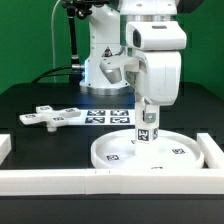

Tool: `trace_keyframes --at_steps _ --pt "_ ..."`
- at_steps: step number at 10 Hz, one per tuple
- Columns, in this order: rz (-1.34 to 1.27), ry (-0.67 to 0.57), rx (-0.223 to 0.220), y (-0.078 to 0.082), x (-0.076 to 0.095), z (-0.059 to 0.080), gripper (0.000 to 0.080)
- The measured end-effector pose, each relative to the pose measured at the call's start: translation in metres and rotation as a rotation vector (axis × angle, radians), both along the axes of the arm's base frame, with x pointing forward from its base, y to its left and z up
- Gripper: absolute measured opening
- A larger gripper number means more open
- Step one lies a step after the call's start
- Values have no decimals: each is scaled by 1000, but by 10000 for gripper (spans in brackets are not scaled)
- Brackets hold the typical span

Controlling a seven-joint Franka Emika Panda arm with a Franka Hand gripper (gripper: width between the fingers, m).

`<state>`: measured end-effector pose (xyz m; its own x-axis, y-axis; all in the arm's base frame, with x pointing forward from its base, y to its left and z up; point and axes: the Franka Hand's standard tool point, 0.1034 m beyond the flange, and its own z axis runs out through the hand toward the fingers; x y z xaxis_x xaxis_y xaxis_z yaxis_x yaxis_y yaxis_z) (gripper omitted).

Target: Assemble round table

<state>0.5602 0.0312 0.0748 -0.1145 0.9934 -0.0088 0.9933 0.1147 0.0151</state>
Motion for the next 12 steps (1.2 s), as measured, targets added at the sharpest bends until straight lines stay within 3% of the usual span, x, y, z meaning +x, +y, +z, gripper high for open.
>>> trace_keyframes --at_steps 2,5,11,12 --pt "-264 19 22 -8 -3 -1 406" --pt "-708 31 45 -5 -4 -1 409" --pt "-1127 36 48 -2 -4 -2 409" --pt "-1238 33 68 -2 -4 -2 409"
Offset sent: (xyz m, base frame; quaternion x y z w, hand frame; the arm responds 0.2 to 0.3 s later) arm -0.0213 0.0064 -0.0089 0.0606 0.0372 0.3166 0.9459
